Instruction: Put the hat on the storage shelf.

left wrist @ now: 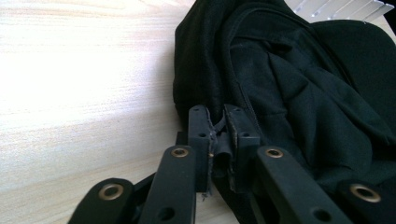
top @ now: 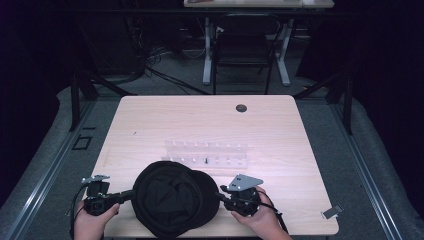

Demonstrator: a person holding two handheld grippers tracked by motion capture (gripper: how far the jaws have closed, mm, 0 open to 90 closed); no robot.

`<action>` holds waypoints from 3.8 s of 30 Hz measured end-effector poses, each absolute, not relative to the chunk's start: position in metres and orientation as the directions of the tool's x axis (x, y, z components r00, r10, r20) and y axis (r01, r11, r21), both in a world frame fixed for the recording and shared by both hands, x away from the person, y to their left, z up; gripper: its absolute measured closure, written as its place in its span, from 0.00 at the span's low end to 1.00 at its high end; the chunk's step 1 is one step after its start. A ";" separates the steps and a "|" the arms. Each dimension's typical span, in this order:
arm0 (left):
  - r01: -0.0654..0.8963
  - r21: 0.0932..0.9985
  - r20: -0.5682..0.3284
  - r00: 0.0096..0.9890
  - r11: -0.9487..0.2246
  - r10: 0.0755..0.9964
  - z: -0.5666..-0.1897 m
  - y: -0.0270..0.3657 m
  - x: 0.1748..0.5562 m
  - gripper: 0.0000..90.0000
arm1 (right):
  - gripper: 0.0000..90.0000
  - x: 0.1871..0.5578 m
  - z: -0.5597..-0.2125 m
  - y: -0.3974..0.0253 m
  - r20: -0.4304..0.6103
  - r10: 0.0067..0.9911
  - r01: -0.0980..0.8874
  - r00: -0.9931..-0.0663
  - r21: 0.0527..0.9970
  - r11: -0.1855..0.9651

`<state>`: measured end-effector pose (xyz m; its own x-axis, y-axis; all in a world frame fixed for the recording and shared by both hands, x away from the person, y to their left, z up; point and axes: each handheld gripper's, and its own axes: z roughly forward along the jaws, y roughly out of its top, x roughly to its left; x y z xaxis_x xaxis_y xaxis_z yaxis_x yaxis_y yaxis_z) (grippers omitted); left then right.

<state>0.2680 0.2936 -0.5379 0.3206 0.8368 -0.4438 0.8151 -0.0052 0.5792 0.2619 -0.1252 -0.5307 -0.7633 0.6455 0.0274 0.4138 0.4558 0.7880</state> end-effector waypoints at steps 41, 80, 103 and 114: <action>0.943 0.302 -0.400 0.257 -0.139 0.880 -0.523 0.286 0.321 0.69 | 0.80 0.251 -0.527 -0.129 0.023 0.629 0.396 -0.777 0.795 0.460; 0.965 0.233 -0.463 0.220 -0.121 0.858 -0.522 0.281 0.322 0.93 | 0.80 0.254 -0.534 -0.131 0.037 0.641 0.417 -0.767 0.787 0.455; 0.979 0.199 -0.651 0.171 -0.051 0.739 -0.490 0.291 0.323 0.94 | 0.77 0.257 -0.534 -0.137 0.044 0.654 0.426 -0.755 0.791 0.439; 0.983 0.183 -0.691 0.138 -0.013 0.709 -0.472 0.286 0.322 0.94 | 0.77 0.259 -0.533 -0.141 0.044 0.664 0.432 -0.746 0.792 0.433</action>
